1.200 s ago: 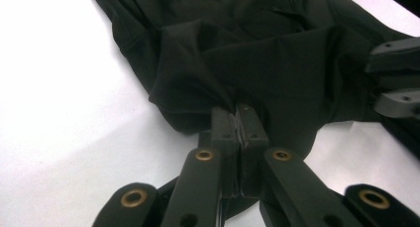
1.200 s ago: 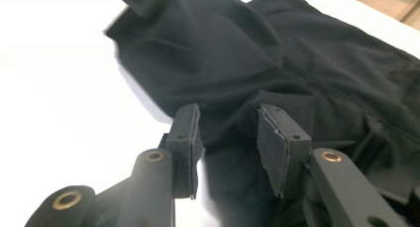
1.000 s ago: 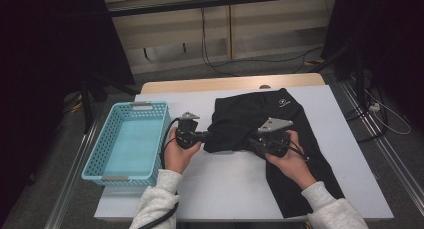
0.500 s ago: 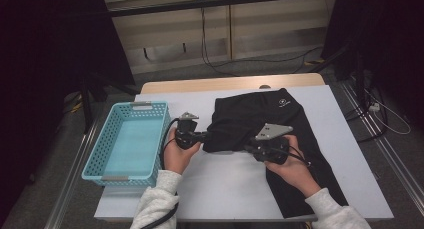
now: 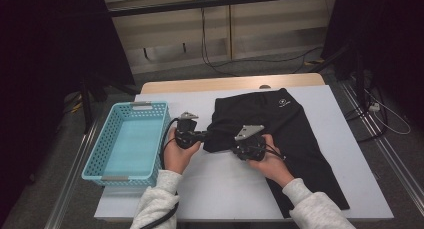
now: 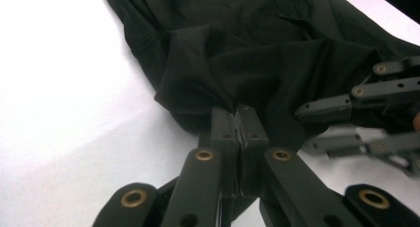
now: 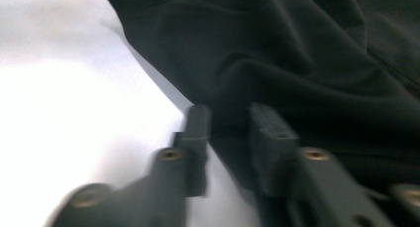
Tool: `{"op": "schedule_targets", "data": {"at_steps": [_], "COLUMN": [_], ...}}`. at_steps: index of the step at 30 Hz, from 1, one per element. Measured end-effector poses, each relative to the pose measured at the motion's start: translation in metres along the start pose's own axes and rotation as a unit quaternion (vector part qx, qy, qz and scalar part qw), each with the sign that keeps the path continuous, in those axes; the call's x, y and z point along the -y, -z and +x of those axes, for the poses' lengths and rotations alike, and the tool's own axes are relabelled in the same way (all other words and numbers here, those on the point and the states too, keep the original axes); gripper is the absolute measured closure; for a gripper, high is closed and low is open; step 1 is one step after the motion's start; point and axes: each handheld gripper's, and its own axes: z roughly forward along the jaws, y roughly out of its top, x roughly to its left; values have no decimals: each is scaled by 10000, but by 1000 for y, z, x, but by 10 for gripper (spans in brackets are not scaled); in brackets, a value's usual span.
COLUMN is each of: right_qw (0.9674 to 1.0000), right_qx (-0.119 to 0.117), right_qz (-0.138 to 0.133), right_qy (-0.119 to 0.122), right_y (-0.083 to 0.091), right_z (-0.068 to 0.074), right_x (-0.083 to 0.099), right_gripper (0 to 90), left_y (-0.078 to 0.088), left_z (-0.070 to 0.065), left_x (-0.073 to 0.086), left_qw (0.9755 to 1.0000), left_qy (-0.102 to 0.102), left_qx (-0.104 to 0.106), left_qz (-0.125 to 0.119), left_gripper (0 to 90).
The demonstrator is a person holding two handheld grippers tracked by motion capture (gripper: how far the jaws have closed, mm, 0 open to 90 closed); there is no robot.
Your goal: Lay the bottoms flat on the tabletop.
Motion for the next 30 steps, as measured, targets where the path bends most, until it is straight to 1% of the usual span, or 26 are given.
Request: {"op": "schedule_targets", "data": {"at_steps": [1, 2, 3, 6, 7, 9, 10, 12, 13, 14, 16, 18, 19, 20, 21, 23, 24, 25, 27, 28, 29, 30], "right_qw": [10000, 10000, 10000, 9999, 9997, 9992, 9990, 9982, 9976, 9971, 9968, 9964, 9964, 9964, 9969, 9981, 9984, 9989, 9991, 9989, 9988, 9986], "right_qx": [15, 21, -13, -113, -202, -351, -410, -518, -580, -648, -688, -695, -670, -656, -594, -410, -299, -182, -25, 14, 31, 78], "right_qz": [0, -4, -34, -102, -134, -148, -186, -298, -367, -399, -380, -402, -372, -338, -296, -171, -117, -80, 44, 78, 98, 73], "right_qy": [43, 47, -14, -57, -88, -96, -51, -36, -35, -65, -162, -272, -363, -415, -426, -429, -469, -436, -418, -464, -485, -510], "right_y": [0, 0, 2, 11, 16, 26, 32, 45, 52, 57, 64, 64, 62, 59, 54, 44, 39, 34, 26, 23, 22, 23], "right_z": [0, 0, 0, 3, 5, 7, 10, 14, 15, 16, 14, 10, 7, 4, 2, -3, -5, -6, -10, -11, -12, -12], "right_x": [0, 0, -1, -1, -1, -1, 0, 1, 2, 4, 7, 10, 12, 13, 14, 15, 16, 16, 17, 18, 19, 19], "right_gripper": [846, 878, 879, 882, 883, 885, 885, 886, 886, 889, 889, 889, 888, 888, 887, 886, 883, 871, 834, 816, 794, 749], "left_y": [0, 1, 2, 5, 5, 6, 7, 9, 9, 9, 9, 6, 5, 3, 1, -2, -3, -4, -6, -6, -6, -6], "left_z": [-1, -1, -2, -2, -3, -3, -4, -6, -8, -10, -13, -14, -14, -13, -12, -8, -7, -5, -2, 0, 2, 3], "left_x": [0, -1, -1, -2, -1, -1, -1, -1, -1, -1, -1, -1, 0, 1, 2, 4, 5, 6, 8, 9, 9, 10], "left_qw": [10000, 10000, 10000, 10000, 10000, 10000, 10000, 10000, 9999, 9999, 9998, 9997, 9996, 9998, 9998, 9997, 9997, 9994, 9993, 9991, 9990, 9992], "left_qy": [1, 9, 12, 12, 60, 49, -1, -16, 8, -8, -102, -139, -155, -110, -129, -127, -137, -206, -229, -214, -207, -169], "left_qx": [5, 3, -38, -21, 1, 12, 20, 56, 104, 114, 85, 37, 27, -8, -70, -124, -181, -247, -280, -358, -383, -367], "left_qz": [-30, -37, -54, -36, -71, -31, 14, 69, 51, 79, 136, 179, 215, 181, 153, 151, 120, 125, 108, 65, 72, 42], "left_gripper": [886, 886, 886, 886, 886, 886, 886, 885, 884, 883, 878, 870, 868, 867, 855, 817, 782, 734, 654, 597, 529, 504]}}
